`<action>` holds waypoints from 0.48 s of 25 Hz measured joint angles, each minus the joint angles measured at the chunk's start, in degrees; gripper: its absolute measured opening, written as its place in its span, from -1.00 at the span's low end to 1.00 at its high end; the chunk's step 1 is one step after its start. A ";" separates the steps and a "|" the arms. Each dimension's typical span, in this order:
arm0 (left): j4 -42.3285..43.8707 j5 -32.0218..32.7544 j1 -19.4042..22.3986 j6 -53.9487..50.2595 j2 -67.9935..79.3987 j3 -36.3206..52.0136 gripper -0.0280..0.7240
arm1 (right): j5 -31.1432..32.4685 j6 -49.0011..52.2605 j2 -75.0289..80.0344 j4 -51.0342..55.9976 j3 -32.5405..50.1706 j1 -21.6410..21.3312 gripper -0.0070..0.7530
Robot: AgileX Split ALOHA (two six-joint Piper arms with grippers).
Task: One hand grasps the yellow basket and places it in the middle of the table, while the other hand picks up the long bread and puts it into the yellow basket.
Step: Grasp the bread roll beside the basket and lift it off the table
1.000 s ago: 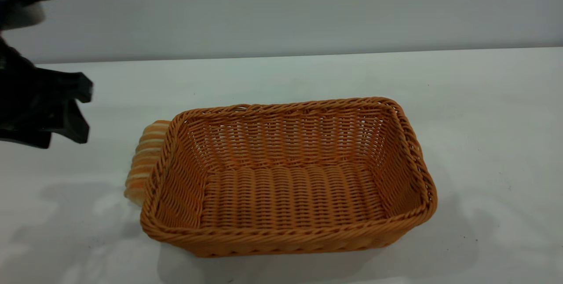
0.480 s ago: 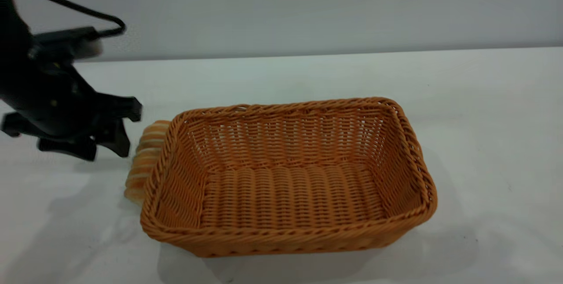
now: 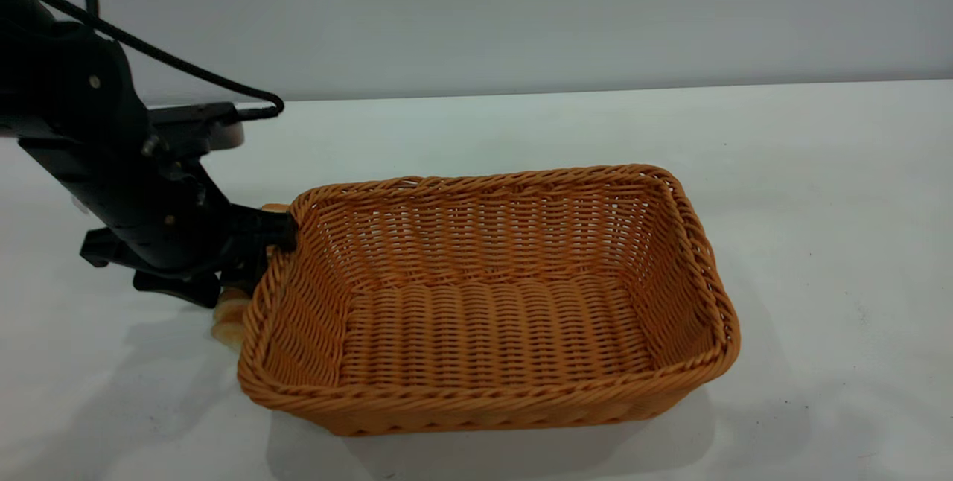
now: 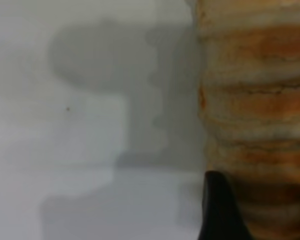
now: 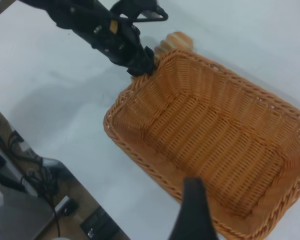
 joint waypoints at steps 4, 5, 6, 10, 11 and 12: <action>0.00 -0.84 0.00 0.00 0.59 -0.11 0.03 | 0.11 0.00 0.00 -0.07 0.00 0.00 0.56; 0.00 -1.28 0.00 0.00 0.64 -0.11 -0.12 | 0.11 0.00 0.00 -0.07 0.00 0.00 0.56; 0.00 -1.43 0.00 0.07 0.64 -0.11 -0.29 | 0.15 0.00 0.00 -0.07 0.00 0.00 0.56; 0.00 -2.59 0.00 2.31 0.64 -0.11 -0.74 | 0.15 0.00 0.00 -0.07 0.00 0.00 0.56; 0.00 -2.64 0.00 2.59 0.64 -0.11 -0.74 | 0.15 0.00 0.00 -0.07 0.00 0.00 0.56; 0.00 -2.64 0.00 2.79 0.56 -0.11 -0.74 | 0.15 0.00 0.00 -0.07 0.00 0.00 0.56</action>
